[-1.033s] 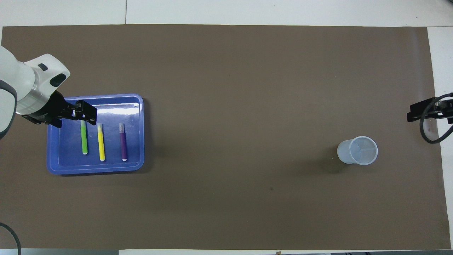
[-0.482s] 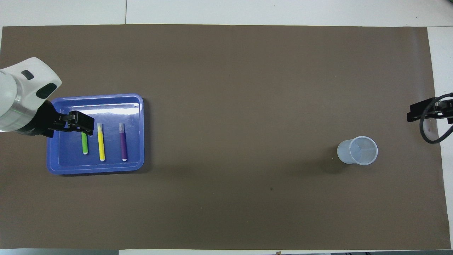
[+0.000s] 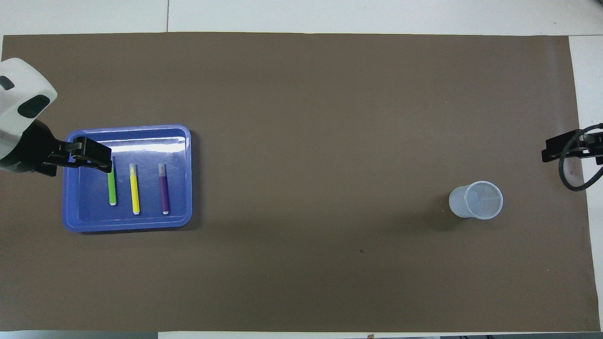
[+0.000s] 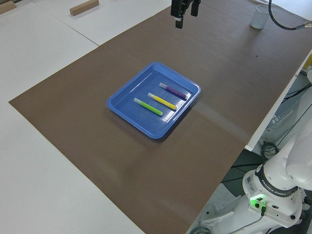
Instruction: Right arm passes pens to left for tray arrangement
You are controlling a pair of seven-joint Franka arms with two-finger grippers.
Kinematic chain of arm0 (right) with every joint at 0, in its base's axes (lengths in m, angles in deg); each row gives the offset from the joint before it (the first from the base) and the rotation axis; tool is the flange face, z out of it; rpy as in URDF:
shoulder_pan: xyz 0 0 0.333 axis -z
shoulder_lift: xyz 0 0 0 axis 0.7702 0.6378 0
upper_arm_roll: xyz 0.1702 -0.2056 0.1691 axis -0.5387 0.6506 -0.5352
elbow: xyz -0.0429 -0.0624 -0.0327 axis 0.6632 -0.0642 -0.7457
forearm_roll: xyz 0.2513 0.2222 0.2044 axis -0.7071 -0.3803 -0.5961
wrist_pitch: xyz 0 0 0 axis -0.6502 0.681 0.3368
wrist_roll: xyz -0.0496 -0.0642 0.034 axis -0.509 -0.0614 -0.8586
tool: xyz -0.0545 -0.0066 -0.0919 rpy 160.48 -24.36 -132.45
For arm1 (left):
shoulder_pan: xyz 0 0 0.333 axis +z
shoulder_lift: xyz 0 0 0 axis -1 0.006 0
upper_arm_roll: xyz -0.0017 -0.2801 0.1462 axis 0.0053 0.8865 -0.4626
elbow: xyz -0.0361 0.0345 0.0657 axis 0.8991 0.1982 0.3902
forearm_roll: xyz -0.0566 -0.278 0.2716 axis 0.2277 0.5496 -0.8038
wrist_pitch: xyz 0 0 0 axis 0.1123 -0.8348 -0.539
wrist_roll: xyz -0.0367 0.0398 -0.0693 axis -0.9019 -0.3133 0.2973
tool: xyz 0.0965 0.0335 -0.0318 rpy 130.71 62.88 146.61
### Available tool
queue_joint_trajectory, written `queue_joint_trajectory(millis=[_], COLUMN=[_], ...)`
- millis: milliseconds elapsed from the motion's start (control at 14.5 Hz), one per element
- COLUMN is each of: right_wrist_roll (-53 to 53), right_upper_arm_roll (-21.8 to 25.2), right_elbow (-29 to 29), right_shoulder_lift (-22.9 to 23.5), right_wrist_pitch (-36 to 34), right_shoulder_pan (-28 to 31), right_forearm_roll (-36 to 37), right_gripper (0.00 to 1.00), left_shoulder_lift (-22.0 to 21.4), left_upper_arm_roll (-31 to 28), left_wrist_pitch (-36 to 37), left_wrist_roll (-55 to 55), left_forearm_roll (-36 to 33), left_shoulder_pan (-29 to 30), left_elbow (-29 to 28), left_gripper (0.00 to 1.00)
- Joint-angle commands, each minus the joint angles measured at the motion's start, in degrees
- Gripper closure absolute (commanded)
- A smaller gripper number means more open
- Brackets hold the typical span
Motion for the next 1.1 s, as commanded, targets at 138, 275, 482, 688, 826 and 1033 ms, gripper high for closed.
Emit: queue_joint_trajectory(millis=[138, 275, 482, 688, 826, 1033], right_wrist_roll=[-0.8, -0.8, -0.8, -0.8, -0.8, -0.8], right_upper_arm_roll=[-0.4, -0.4, -0.4, -0.4, -0.4, -0.4], right_elbow=[0.2, 0.2, 0.2, 0.2, 0.2, 0.2], right_shoulder_lift=[-0.6, -0.6, -0.6, -0.6, -0.6, -0.6], right_wrist_pitch=[-0.8, -0.8, -0.8, -0.8, -0.8, -0.8], right_shoulder_pan=[0.6, 0.6, 0.6, 0.6, 0.6, 0.6], right_forearm_roll=[-0.1, -0.1, -0.1, -0.1, -0.1, -0.1], right_gripper=[0.0, 0.0, 0.0, 0.0, 0.0, 0.0], left_shoulder_lift=[0.8, 1.4, 0.6, -0.2, -0.4, -0.5], left_upper_arm_roll=[-2.3, -2.4, -2.4, -2.4, -2.4, -2.3], left_wrist_pitch=[1.6, 4.0, 3.2, 2.6, 1.6, 1.7], left_wrist_roll=[0.8, 0.8, 0.1, 0.0, 0.1, 0.2], left_forearm_roll=[1.1, 0.8, 0.4, 0.5, 0.7, 0.9], left_shoulder_pan=[-4.1, -4.1, -4.9, -4.4, -4.0, -3.6], left_elbow=[2.4, 4.8, 3.0, 1.4, 0.9, 1.2], left_gripper=[0.0, 0.0, 0.0, 0.0, 0.0, 0.0])
